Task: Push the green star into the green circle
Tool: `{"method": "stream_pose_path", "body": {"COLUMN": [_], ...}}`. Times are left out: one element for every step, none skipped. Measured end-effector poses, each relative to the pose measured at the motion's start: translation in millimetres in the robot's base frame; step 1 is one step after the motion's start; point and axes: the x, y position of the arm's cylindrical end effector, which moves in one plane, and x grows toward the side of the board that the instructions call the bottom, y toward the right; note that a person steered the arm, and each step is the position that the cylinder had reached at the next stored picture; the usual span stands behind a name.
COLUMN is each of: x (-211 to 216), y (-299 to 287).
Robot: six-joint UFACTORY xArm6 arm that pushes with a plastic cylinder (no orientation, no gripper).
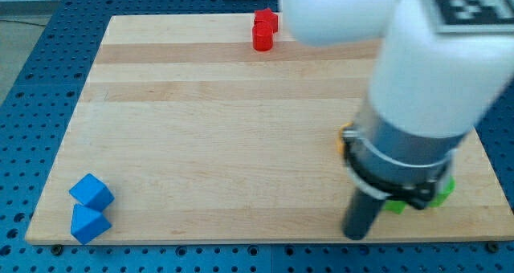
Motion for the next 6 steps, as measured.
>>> {"method": "stream_pose_path", "body": {"x": [-6, -24, -27, -28, -28, -28], "y": [-29, 0, 40, 67, 71, 69]}}
